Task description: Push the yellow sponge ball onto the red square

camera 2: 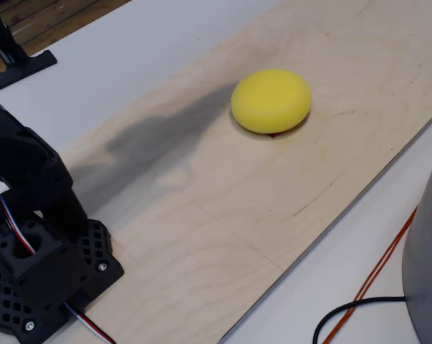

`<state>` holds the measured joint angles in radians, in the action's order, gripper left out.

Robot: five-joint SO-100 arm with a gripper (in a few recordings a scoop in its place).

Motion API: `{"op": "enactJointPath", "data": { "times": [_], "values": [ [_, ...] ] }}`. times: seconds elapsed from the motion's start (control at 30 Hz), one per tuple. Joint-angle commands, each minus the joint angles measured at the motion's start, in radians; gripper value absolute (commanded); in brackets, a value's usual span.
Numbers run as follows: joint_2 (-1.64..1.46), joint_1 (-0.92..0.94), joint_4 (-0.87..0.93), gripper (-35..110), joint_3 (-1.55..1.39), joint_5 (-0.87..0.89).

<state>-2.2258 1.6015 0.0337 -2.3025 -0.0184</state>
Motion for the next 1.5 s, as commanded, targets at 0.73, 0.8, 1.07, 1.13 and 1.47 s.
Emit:
{"op": "enactJointPath", "data": {
  "times": [0.73,0.8,1.07,1.13,1.47],
  "values": [
    [0.002,0.078,-0.204,-1,-0.034,-0.077],
    [0.040,0.101,-0.206,-1,-0.034,-0.034],
    [0.006,0.021,-0.341,36,-0.155,-0.097],
    [-0.031,-0.018,-0.357,42,-0.209,-0.138],
    [-0.069,-0.018,-0.497,0,-0.249,-0.132]
  ]
}}
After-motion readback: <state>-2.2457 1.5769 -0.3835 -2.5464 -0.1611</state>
